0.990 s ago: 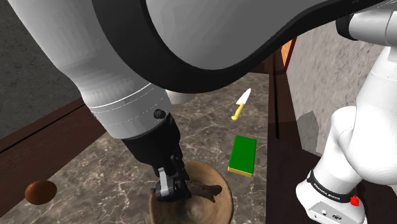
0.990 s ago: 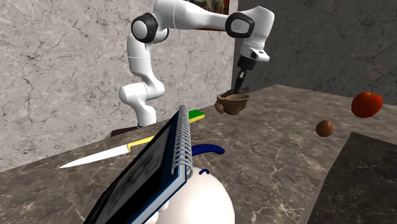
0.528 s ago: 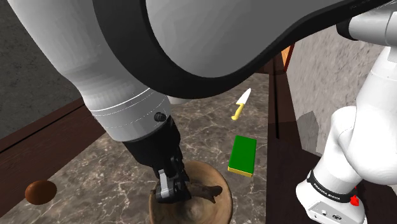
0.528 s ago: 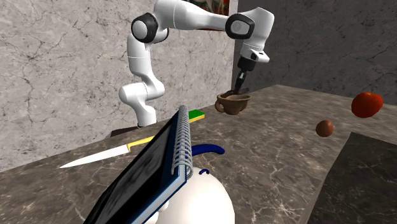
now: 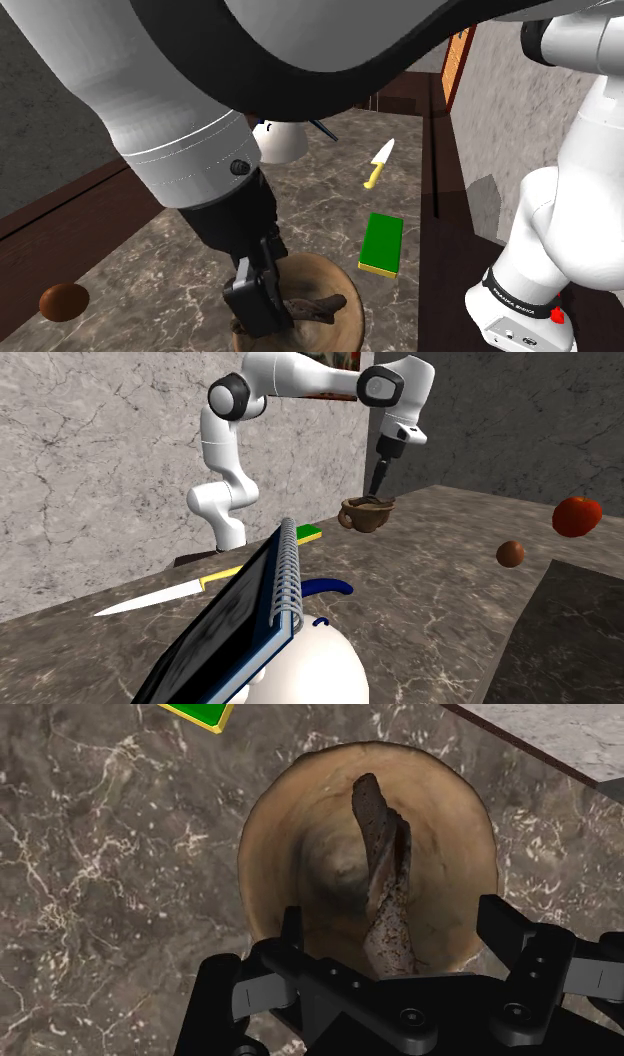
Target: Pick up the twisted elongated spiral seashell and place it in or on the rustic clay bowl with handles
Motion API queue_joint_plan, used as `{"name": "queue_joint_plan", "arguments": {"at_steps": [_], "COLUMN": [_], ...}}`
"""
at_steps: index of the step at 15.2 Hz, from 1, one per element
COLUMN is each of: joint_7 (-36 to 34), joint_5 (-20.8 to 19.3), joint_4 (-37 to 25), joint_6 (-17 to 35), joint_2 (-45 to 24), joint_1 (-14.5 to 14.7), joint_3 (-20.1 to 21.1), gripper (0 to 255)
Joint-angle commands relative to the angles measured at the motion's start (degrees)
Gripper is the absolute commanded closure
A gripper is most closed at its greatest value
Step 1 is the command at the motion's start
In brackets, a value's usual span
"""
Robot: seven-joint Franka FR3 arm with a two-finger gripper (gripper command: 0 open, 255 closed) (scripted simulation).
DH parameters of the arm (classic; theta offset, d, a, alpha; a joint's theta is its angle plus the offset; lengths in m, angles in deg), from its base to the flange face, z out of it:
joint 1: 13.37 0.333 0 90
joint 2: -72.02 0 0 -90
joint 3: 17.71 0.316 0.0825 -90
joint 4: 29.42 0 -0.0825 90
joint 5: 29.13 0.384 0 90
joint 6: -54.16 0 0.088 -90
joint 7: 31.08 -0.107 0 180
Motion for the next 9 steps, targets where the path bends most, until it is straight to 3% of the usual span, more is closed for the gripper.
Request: {"name": "queue_joint_plan", "arguments": {"at_steps": [1,2,9], "joint_7": [-0.5,-0.8,-0.8], "joint_5": [-0.8,-1.2,-1.2], "joint_4": [-4.9,-7.4,-7.4], "joint_6": [-3.7,-5.4,-5.4], "joint_2": [-1.5,-2.4,-2.4], "joint_1": [0.2,0.5,0.5], "joint_3": [0.0,0.1,0.1], "gripper": [0,0,0]}}
